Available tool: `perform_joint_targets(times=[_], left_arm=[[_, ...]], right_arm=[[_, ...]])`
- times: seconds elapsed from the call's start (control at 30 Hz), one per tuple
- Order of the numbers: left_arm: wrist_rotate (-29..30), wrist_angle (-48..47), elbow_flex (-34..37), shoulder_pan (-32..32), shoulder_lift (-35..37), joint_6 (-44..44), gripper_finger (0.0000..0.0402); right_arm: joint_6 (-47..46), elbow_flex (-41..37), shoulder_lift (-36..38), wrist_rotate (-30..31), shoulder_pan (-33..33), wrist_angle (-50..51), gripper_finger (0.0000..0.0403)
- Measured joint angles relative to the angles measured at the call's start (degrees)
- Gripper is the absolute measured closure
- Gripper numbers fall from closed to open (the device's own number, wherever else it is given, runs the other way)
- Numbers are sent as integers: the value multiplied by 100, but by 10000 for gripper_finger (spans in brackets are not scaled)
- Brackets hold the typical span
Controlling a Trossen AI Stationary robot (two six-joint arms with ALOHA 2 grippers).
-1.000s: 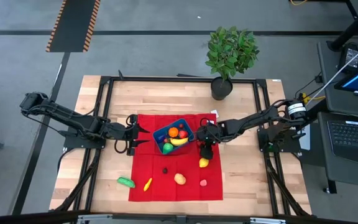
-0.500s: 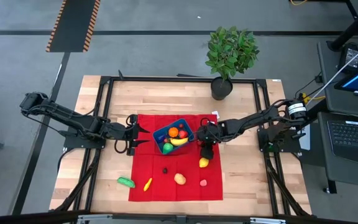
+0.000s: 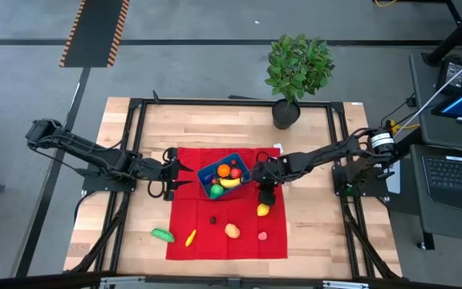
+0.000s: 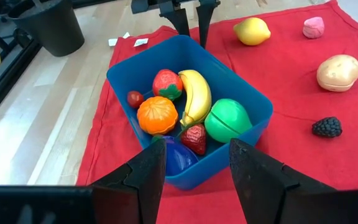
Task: Pick and placing Produce into tupperware
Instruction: Put the raspberry into the blue bin
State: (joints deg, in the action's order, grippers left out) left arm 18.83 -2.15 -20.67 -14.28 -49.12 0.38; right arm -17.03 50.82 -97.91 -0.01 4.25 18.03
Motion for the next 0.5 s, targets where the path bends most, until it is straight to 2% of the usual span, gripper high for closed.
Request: perform_joint_targets(times=[0.23, 0.5], left_arm=[[-2, -2, 0, 0, 0, -2, 234], [0, -35, 0, 2, 1, -2, 234]], right_arm=[[108, 329, 9, 23, -136, 347, 307], [74, 355, 17, -24, -264, 590, 298]])
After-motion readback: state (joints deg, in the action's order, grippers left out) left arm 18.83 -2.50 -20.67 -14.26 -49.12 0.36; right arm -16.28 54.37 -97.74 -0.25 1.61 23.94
